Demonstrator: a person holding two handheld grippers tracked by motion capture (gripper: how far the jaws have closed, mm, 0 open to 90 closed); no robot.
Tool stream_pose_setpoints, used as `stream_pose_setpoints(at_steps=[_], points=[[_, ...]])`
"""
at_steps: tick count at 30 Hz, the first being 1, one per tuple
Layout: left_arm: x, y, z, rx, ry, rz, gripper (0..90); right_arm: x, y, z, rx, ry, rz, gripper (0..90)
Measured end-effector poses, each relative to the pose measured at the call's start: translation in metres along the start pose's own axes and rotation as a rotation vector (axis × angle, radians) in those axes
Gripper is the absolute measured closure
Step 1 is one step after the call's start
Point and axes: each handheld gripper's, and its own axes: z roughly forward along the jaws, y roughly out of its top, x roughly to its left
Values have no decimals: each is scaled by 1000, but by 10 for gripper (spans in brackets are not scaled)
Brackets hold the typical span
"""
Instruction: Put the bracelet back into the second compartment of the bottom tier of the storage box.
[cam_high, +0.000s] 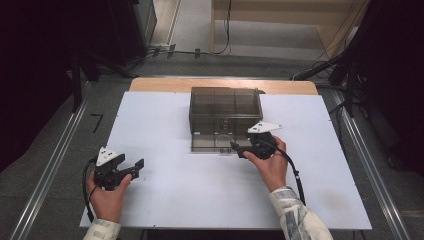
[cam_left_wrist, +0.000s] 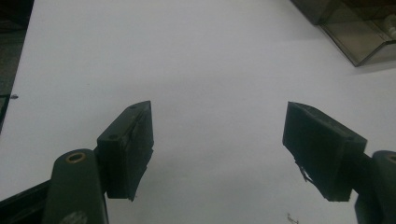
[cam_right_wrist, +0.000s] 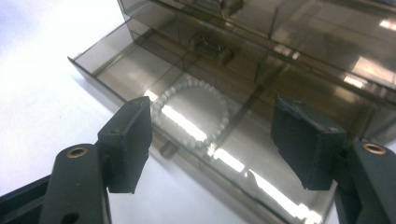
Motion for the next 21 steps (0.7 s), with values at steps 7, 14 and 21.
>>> stream_pose_setpoints(at_steps=[7,14,21], points=[[0,0,0,-1,1,-1,251,-6,-7,-13,-5,-21,12,276],[0,0,0,-3,0,-2,251,-9,-14,-25,-14,-32,13,272],[-1,0,1,0,1,0,251,-16,-24,-38,-13,-43,25,272]])
